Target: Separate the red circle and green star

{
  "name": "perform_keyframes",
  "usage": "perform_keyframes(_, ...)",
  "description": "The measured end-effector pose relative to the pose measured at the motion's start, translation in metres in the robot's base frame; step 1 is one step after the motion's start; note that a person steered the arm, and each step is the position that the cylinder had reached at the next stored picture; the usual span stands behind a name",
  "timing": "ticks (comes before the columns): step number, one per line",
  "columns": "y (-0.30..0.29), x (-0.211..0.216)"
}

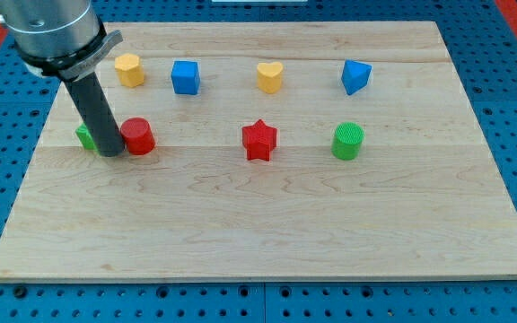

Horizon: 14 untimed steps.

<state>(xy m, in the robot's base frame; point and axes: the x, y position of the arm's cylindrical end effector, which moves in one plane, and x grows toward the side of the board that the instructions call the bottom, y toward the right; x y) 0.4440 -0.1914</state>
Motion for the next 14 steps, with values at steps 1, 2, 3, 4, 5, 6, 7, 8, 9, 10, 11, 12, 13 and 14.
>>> perform_keyframes(1,-0.015,-0.006)
perform_keyframes(2,0.012,-0.013)
perform_keyframes(3,0.040,-0.022)
perform_keyframes(4,0.034,-0.025)
perform_keyframes(5,0.045,-0.055)
perform_keyframes(6,0.062,-0.057)
perform_keyframes(7,0.064,-0.040)
perform_keyframes(8,0.062,-0.033)
perform_keyframes(9,0.058,-0.101)
perform_keyframes(10,-0.010,-0.104)
perform_keyframes(11,-0.055,-0.093)
perform_keyframes(12,-0.015,-0.075)
perform_keyframes(13,-0.038,-0.052)
perform_keyframes(14,-0.043,-0.059)
